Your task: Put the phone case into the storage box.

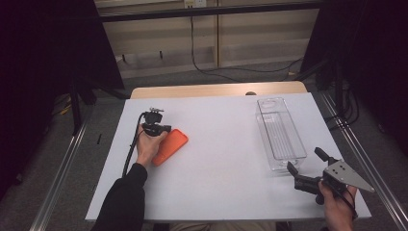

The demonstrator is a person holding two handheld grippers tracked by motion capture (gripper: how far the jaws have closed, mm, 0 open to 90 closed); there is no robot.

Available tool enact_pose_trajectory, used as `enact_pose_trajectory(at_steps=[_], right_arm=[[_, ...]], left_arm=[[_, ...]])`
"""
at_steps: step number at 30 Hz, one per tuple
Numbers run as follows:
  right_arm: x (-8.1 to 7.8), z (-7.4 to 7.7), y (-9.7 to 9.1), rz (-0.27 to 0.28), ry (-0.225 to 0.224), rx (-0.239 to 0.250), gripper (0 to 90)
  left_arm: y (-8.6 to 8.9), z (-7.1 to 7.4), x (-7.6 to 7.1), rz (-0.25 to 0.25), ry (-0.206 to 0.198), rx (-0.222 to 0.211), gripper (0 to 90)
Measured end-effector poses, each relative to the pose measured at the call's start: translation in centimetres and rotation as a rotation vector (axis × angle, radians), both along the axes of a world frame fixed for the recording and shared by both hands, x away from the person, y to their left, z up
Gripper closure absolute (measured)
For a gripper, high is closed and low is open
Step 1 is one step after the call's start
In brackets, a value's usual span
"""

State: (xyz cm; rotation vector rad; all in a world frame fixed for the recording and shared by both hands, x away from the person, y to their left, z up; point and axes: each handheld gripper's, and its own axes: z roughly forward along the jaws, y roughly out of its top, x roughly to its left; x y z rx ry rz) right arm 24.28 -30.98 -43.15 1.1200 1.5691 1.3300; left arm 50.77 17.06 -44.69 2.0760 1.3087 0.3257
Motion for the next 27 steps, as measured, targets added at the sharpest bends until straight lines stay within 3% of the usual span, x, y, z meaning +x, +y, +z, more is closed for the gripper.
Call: enact_pose_trajectory(at_steps=[4, 9, 27], right_arm=[[0.0, 0.0, 0.0, 0.002, 0.002, 0.002, 0.0], [0.0, 0.0, 0.0, -0.001, 0.002, 0.004, 0.0], [0.0, 0.0, 0.0, 0.002, 0.001, 0.003, 0.0]], left_arm=[[-0.2, 0.0, 0.1, -0.028, -0.02, 0.006, 90.0], [-0.4, -0.2, 0.2, -0.016, -0.014, -0.009, 90.0], [-2.0, -0.1, -0.4, -0.081, 0.013, -0.032, 90.0]])
